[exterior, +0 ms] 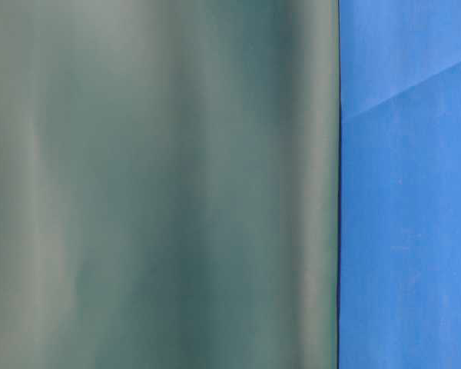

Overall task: Fold the blue towel.
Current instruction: 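Open both grippers and release the folded edge, then grasp the folded strip's left and right ends with both grippers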

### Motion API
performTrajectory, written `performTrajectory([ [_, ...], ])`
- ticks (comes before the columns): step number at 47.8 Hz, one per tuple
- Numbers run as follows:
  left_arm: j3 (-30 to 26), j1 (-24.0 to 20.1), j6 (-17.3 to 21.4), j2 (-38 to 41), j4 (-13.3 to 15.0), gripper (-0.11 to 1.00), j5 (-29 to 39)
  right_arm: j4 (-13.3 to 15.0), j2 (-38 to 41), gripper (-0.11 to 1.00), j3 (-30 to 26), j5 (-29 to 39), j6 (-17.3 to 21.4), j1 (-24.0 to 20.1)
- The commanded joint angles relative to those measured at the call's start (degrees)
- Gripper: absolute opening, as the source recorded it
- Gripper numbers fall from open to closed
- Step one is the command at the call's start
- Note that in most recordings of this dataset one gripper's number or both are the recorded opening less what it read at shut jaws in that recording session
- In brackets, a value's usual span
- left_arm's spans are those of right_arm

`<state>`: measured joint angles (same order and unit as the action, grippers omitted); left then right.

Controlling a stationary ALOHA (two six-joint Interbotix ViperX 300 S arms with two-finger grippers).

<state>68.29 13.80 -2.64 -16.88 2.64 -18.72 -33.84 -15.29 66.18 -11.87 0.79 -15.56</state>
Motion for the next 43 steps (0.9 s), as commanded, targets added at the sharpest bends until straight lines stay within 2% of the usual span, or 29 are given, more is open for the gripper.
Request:
performTrajectory([
  [1,-1.41,0.18,-0.09,0.26,0.09,0.01,-0.26,-0.79,0.09,0.09,-1.23,-0.18,-0.09,-0.62],
  [4,-1.49,0.18,-0.18,0.53,0.09,0.03,-0.18,-1.41,0.26,0.20,-1.41,0.09,-0.09,-0.88],
  [7,-1.58,0.35,-0.70,0.44,0.09,0.13,-0.18,-1.58,0.26,0.37,-1.67,0.18,-0.09,-1.14],
  [14,-1.58,0.18,-2.02,-0.18,0.09,0.54,1.05,-1.67,0.18,0.82,-1.76,0.26,-0.18,-1.41],
  [17,-1.58,0.09,-1.85,-0.79,0.26,0.70,2.11,-1.58,0.00,0.92,-1.67,0.18,-0.62,-1.41],
  [19,-1.67,-0.35,-1.76,-1.41,0.26,0.77,2.90,-1.41,-0.35,0.94,-1.58,0.00,-0.70,-1.32],
  [21,-1.67,-1.05,-1.76,-1.93,0.26,0.78,3.52,-1.41,-0.62,0.92,-1.32,-0.09,-0.79,-1.05],
  [29,-2.46,-5.98,-1.23,-2.72,0.09,0.71,3.96,-1.23,-1.49,0.90,-0.62,-0.53,-2.02,2.90],
  [36,-4.48,-11.07,-1.05,-0.88,-0.26,0.70,4.48,-1.23,-1.49,0.90,-0.79,-0.70,-5.54,8.96],
  [43,-6.68,-13.62,-0.79,1.58,-0.26,0.67,5.62,-1.23,-1.14,0.90,-1.14,-0.70,-9.58,14.15],
])
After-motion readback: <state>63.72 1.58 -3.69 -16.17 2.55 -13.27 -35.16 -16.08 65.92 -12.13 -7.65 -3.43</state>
